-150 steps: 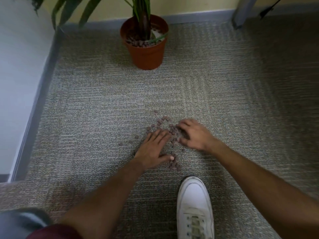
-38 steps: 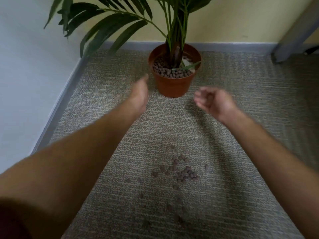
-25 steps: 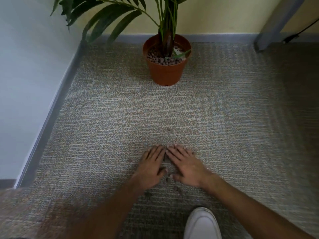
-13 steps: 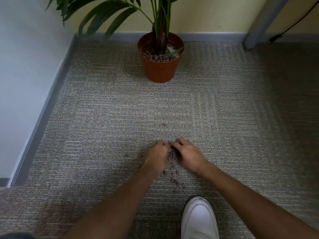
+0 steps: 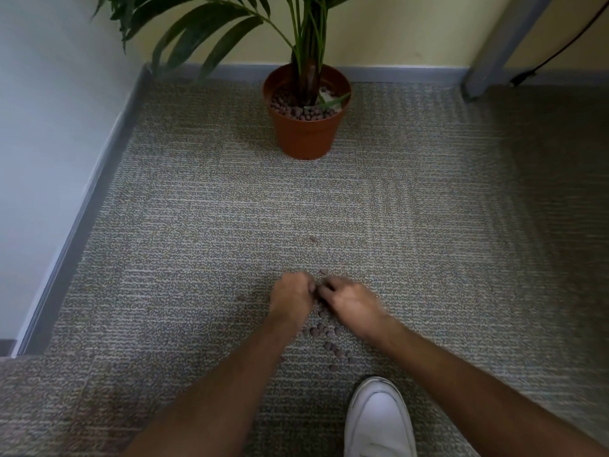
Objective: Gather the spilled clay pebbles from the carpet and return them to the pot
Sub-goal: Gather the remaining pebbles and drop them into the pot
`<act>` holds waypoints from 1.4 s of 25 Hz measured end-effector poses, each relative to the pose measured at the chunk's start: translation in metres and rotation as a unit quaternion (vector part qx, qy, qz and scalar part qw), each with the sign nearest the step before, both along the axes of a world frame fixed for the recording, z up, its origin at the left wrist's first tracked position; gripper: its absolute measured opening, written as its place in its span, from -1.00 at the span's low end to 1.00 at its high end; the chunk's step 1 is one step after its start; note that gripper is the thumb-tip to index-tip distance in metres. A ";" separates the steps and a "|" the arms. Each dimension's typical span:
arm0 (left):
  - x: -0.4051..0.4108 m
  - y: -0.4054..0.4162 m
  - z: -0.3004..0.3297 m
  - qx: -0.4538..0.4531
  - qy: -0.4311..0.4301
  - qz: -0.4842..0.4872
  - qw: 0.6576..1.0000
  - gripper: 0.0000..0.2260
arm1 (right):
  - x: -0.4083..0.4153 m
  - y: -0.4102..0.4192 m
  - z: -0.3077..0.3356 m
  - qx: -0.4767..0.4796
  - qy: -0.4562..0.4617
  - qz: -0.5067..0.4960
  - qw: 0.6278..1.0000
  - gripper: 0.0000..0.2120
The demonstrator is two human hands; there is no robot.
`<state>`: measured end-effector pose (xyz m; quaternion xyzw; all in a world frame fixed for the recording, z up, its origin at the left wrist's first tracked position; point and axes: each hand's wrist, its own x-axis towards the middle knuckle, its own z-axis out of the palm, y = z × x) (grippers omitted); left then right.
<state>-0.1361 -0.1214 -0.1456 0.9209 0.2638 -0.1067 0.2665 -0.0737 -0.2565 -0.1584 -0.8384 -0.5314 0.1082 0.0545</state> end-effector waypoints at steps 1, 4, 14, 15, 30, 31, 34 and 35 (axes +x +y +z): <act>0.001 0.004 -0.001 -0.038 0.002 0.036 0.999 -0.87 | 0.001 -0.004 -0.001 -0.006 -0.008 0.025 1.000 -0.68; 0.000 0.015 -0.001 -0.206 -0.009 0.176 0.963 -0.89 | 0.008 -0.009 -0.006 0.014 0.024 0.008 1.000 -0.77; 0.012 0.066 0.027 -0.511 -0.104 0.367 0.770 -0.81 | 0.089 0.015 0.025 0.252 0.445 -0.367 0.777 -0.72; 0.022 0.075 0.033 -0.511 -0.105 0.365 0.771 -0.80 | 0.103 0.022 0.033 0.261 0.435 -0.371 0.777 -0.76; 0.184 0.155 0.134 -0.444 -0.193 0.326 0.812 -0.85 | 0.281 0.172 0.119 0.276 0.124 -0.332 0.894 -0.64; 0.191 0.155 0.137 -0.432 -0.201 0.326 0.816 -0.86 | 0.283 0.169 0.119 0.286 0.144 -0.334 0.887 -0.61; 0.210 0.158 0.145 -0.376 -0.220 0.332 0.837 -0.90 | 0.273 0.153 0.113 0.323 0.155 -0.316 0.879 -0.58; 0.218 0.159 0.148 -0.354 -0.223 0.332 0.845 -0.92 | 0.263 0.143 0.110 0.336 0.150 -0.305 0.878 -0.58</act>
